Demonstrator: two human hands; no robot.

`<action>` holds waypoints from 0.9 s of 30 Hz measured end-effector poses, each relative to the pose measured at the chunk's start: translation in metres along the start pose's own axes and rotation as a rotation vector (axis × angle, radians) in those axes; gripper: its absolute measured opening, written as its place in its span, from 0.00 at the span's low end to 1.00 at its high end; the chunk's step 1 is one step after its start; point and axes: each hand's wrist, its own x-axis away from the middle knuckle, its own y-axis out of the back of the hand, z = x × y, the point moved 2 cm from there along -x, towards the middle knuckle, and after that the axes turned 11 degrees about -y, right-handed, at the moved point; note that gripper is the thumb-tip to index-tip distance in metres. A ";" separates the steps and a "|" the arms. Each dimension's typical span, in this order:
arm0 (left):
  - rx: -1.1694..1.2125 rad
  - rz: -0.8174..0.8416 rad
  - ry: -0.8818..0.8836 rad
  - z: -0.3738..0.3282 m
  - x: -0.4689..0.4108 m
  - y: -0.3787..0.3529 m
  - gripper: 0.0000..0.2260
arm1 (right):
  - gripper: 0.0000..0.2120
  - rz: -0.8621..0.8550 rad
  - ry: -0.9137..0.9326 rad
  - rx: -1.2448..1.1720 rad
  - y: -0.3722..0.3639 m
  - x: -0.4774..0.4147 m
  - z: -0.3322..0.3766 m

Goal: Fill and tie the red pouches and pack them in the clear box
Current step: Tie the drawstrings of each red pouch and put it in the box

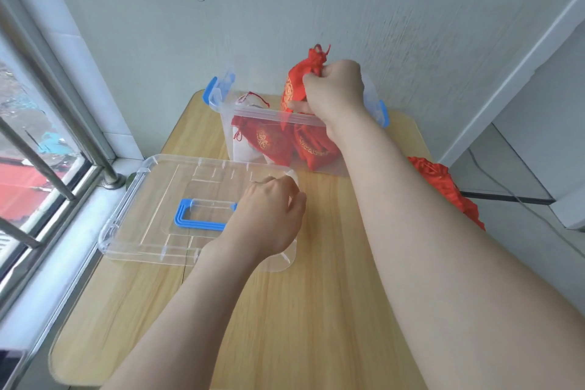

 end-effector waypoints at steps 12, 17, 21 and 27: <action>-0.156 0.043 -0.002 -0.003 0.001 -0.010 0.10 | 0.11 -0.313 0.489 0.349 0.037 0.086 -0.002; -0.211 0.010 -0.054 -0.014 0.000 -0.014 0.16 | 0.09 -0.273 0.308 0.291 0.066 0.129 -0.036; -0.195 0.009 -0.102 -0.025 0.001 -0.018 0.14 | 0.08 -0.080 0.013 0.386 0.097 0.141 -0.070; -0.184 0.071 -0.141 -0.040 0.004 -0.030 0.13 | 0.11 -0.444 0.150 0.609 0.127 0.140 -0.105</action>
